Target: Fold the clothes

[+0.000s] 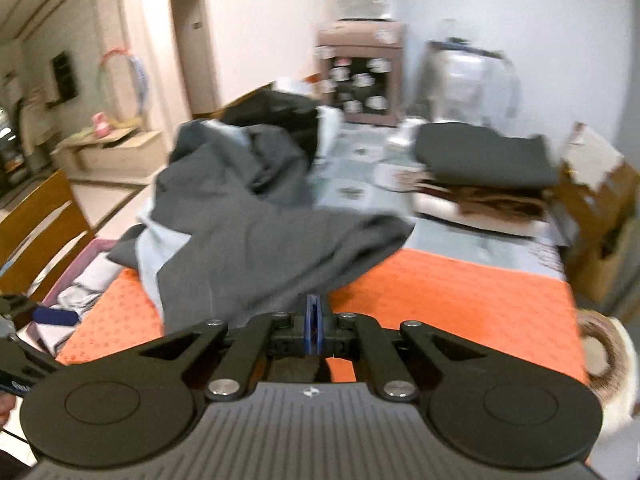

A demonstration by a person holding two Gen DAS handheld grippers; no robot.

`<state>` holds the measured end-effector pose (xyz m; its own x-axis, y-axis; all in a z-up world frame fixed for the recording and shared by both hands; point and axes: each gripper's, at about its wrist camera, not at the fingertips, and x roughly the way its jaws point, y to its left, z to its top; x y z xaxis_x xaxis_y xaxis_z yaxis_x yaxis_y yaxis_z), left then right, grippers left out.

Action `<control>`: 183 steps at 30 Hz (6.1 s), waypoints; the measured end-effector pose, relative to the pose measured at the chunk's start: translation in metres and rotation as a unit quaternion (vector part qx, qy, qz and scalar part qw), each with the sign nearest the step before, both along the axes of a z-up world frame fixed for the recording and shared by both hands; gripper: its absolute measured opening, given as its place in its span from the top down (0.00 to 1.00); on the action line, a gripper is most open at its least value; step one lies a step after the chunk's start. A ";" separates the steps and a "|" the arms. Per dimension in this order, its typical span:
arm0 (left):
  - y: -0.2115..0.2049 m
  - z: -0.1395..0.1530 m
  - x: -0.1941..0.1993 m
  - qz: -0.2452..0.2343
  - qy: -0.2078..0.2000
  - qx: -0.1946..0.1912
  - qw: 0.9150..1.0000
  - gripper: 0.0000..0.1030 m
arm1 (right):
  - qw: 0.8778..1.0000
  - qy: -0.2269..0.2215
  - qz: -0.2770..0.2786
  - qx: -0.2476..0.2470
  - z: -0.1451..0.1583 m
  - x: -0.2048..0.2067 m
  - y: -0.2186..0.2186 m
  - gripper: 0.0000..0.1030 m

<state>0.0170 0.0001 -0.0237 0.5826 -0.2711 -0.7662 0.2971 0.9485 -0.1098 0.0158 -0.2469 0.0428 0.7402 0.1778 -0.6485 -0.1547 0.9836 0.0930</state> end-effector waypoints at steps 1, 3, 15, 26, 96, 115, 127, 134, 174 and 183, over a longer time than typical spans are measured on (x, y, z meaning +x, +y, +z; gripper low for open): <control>-0.011 -0.002 0.000 -0.019 0.001 -0.001 1.000 0.00 | 1.000 0.001 -0.011 -0.003 0.002 -0.008 -0.008 0.98; -0.034 -0.008 0.000 -0.056 0.001 0.000 0.998 0.00 | 0.999 0.007 -0.035 -0.006 0.004 -0.022 -0.025 0.98; -0.107 -0.084 0.028 -0.103 0.022 0.095 0.990 0.13 | 0.994 0.045 -0.102 0.019 -0.019 -0.062 -0.093 0.98; -0.109 -0.071 0.039 -0.090 0.009 0.079 0.993 0.90 | 0.993 0.062 -0.100 0.025 -0.038 -0.052 -0.130 0.98; 0.019 -0.017 0.020 0.104 -0.134 0.169 0.971 0.91 | 0.972 -0.006 0.061 -0.225 -0.084 -0.004 -0.127 0.96; 0.035 0.019 0.220 0.156 -0.113 0.117 0.974 0.91 | 0.964 -0.035 0.075 -0.254 -0.062 0.227 -0.134 0.96; 0.064 -0.017 0.258 0.167 -0.057 0.033 0.984 0.83 | 0.966 0.032 0.106 -0.233 -0.134 0.306 -0.116 0.84; 0.075 0.008 0.227 0.156 -0.060 -0.022 0.986 0.49 | 0.971 0.023 0.082 -0.221 -0.108 0.273 -0.124 0.46; 0.130 -0.110 0.030 0.221 0.102 -0.202 0.949 0.33 | 0.963 0.179 -0.167 0.111 -0.181 -0.046 -0.061 0.31; 0.115 -0.124 0.041 0.260 0.108 -0.245 0.928 0.65 | 0.962 0.165 -0.200 0.089 -0.188 -0.041 -0.040 0.73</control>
